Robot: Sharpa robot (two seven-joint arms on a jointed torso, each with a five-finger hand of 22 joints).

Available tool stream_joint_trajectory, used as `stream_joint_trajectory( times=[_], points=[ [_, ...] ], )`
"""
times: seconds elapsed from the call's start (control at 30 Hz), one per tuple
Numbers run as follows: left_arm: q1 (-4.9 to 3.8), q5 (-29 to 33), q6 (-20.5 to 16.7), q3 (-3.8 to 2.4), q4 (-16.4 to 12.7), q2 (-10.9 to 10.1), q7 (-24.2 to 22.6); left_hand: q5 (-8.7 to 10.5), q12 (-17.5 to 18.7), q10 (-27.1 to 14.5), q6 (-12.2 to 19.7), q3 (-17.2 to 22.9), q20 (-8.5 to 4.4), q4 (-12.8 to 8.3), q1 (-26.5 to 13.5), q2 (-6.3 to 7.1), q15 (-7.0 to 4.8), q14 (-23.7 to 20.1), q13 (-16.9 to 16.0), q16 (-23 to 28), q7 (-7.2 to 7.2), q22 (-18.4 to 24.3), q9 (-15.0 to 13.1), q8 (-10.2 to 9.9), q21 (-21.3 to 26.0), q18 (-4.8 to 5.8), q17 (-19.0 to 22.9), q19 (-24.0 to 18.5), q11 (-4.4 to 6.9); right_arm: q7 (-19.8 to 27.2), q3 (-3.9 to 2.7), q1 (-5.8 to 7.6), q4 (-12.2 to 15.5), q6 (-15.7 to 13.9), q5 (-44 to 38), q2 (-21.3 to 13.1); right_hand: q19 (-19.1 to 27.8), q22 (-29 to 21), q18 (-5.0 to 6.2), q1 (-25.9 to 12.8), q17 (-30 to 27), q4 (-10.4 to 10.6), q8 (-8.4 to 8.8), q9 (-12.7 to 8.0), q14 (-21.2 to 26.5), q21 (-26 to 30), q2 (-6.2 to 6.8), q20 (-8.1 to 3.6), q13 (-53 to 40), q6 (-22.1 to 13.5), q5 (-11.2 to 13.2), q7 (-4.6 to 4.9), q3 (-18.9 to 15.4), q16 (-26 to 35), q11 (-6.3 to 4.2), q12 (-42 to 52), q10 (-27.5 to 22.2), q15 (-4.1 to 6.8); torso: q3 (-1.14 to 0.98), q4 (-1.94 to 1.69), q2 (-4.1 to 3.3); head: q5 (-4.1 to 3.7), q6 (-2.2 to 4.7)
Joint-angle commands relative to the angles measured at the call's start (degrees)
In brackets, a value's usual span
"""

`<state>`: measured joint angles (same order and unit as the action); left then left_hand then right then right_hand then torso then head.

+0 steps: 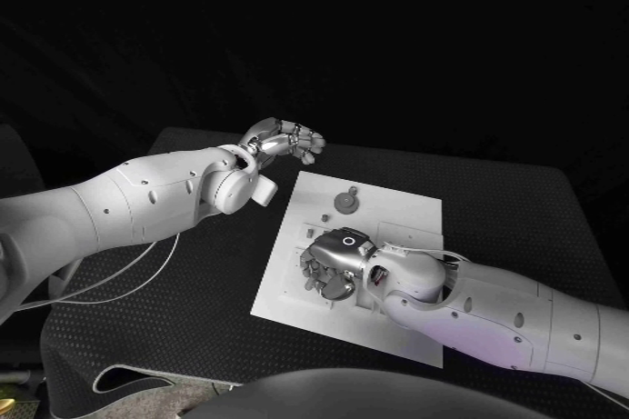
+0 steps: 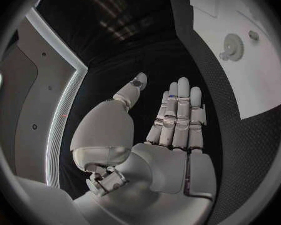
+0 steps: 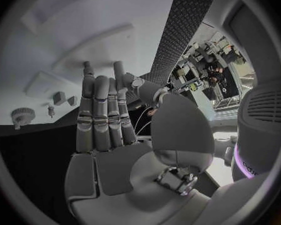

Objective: Assemble the parts on the task board

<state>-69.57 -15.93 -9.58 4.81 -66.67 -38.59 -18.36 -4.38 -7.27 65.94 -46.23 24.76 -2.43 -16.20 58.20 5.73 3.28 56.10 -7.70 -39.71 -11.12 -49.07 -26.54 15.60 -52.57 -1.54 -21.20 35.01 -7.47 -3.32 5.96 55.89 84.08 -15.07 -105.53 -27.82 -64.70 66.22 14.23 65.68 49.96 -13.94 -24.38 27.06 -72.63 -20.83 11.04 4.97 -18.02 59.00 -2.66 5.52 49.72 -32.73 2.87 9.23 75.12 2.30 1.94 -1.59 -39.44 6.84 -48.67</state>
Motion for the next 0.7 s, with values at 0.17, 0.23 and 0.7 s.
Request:
stream_joint_trajectory(
  times=[0.17,0.23,0.7],
  points=[
    [-0.07,0.29,0.79,-0.05,-0.12,0.04,-0.60,0.33,-0.03,-0.36,0.55,-0.30,0.42,0.10,0.01,-0.77,0.40,0.15,0.08,0.23,-0.06,-0.09,0.09,0.31,0.23,-1.04,-0.10,-0.16,-0.09,-0.08,0.01,-0.04,-0.15,0.81,-1.09,-0.07,-0.19,0.10,0.77,-0.03,0.07,-0.39,-0.16,0.07,-0.25,-0.27,-0.63,0.02,-0.10,0.34,-0.12,0.05,0.01,-0.15,0.00,0.29,0.40,0.35,-0.01,0.11,0.01,0.07,-0.16],
    [-0.07,0.29,0.79,-0.05,-0.12,0.04,-0.59,0.33,-0.04,-0.36,0.55,-0.31,0.42,0.11,0.01,-0.77,0.40,0.15,0.08,0.24,-0.06,-0.09,0.10,0.31,0.23,-1.04,-0.11,-0.16,-0.09,-0.28,0.02,-0.04,-0.22,0.79,-1.39,-0.10,-0.20,0.10,0.77,-0.04,0.08,-0.41,-0.16,0.08,-0.25,-0.27,-0.64,0.02,-0.10,0.34,-0.12,0.05,0.02,-0.15,0.00,0.28,0.40,0.35,-0.01,0.08,0.00,0.02,-0.16],
    [-0.07,0.29,0.85,-0.06,-0.11,0.12,-0.58,0.34,-0.05,-0.38,0.56,-0.31,0.43,0.11,0.00,-0.79,0.41,0.15,0.09,0.31,-0.06,-0.10,0.11,0.34,0.25,-1.04,-0.20,-0.17,-0.09,-0.44,1.31,-0.09,-0.69,1.62,-1.89,0.94,-0.20,0.11,0.77,-0.09,0.11,-0.51,-0.16,0.13,-0.26,-0.28,-0.65,0.02,-0.16,0.34,-0.12,0.05,0.07,-0.14,0.00,0.26,0.40,0.35,0.02,0.06,-0.01,-0.01,-0.20]
  ],
)
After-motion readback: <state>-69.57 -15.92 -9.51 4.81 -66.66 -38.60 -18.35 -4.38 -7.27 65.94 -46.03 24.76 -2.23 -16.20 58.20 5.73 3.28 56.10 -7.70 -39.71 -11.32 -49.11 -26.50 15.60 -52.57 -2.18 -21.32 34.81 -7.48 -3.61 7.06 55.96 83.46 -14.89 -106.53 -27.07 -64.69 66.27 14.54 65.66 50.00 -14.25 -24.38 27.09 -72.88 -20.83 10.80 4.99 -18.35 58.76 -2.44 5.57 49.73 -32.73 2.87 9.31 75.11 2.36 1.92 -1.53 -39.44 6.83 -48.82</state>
